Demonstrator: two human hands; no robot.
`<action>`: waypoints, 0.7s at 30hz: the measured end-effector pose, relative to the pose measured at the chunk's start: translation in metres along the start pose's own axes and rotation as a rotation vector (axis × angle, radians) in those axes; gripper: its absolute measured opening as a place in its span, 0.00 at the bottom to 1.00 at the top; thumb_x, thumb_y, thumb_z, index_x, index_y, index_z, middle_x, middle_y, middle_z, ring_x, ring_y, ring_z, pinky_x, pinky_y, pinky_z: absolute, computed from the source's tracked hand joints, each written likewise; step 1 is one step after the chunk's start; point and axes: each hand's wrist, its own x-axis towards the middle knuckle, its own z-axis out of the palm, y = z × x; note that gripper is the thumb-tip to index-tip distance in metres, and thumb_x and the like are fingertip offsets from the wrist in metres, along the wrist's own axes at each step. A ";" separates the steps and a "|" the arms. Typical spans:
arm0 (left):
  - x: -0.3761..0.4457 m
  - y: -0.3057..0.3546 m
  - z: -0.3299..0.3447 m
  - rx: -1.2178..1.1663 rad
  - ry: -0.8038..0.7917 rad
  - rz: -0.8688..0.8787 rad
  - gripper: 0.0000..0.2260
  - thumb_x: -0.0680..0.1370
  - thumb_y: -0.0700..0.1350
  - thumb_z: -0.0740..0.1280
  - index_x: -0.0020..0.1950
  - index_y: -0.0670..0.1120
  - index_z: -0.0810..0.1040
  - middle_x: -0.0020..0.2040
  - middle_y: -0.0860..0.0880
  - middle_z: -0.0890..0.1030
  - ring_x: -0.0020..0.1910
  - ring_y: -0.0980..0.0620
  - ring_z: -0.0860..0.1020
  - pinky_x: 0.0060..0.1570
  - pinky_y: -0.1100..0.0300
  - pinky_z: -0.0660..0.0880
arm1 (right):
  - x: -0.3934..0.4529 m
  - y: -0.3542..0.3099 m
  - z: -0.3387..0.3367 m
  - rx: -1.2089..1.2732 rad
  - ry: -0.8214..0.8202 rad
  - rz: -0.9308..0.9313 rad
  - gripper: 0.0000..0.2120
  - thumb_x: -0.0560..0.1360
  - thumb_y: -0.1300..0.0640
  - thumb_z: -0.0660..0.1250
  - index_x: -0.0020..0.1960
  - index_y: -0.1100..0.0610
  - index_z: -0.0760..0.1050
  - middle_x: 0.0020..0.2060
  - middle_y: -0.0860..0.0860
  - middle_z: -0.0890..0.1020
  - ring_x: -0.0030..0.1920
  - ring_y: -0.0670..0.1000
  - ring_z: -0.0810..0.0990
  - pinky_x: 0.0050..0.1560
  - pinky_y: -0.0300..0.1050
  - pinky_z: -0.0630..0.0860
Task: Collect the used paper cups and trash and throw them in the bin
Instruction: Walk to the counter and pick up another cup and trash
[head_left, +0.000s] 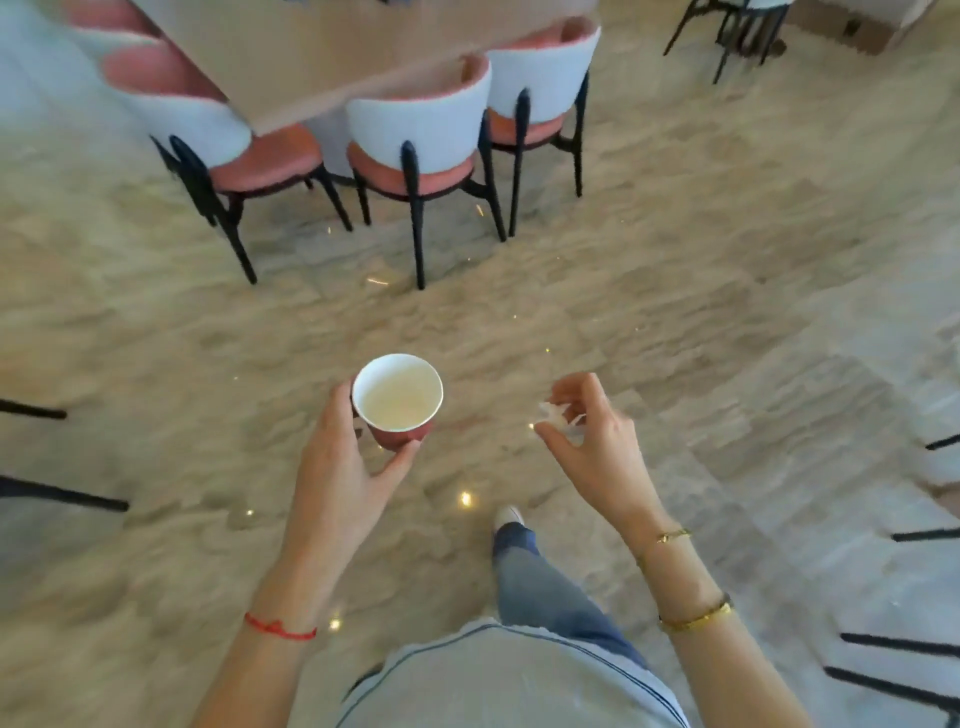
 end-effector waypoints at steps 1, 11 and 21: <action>0.005 -0.010 -0.009 -0.006 0.043 -0.040 0.32 0.67 0.48 0.78 0.65 0.48 0.67 0.57 0.53 0.76 0.51 0.50 0.78 0.50 0.57 0.75 | 0.017 -0.008 0.014 0.004 -0.043 -0.030 0.18 0.71 0.60 0.73 0.55 0.53 0.68 0.48 0.45 0.78 0.43 0.45 0.76 0.45 0.28 0.69; 0.110 -0.094 -0.075 -0.029 0.356 -0.259 0.31 0.67 0.53 0.76 0.65 0.60 0.64 0.56 0.68 0.72 0.54 0.59 0.77 0.50 0.71 0.71 | 0.197 -0.091 0.143 0.052 -0.336 -0.279 0.17 0.72 0.57 0.72 0.56 0.51 0.68 0.48 0.42 0.78 0.45 0.41 0.76 0.45 0.25 0.68; 0.247 -0.183 -0.162 0.065 0.578 -0.428 0.31 0.68 0.51 0.76 0.67 0.53 0.66 0.60 0.55 0.76 0.54 0.56 0.76 0.46 0.77 0.69 | 0.381 -0.212 0.275 0.093 -0.533 -0.511 0.16 0.73 0.58 0.72 0.54 0.49 0.68 0.46 0.41 0.77 0.45 0.41 0.76 0.44 0.26 0.69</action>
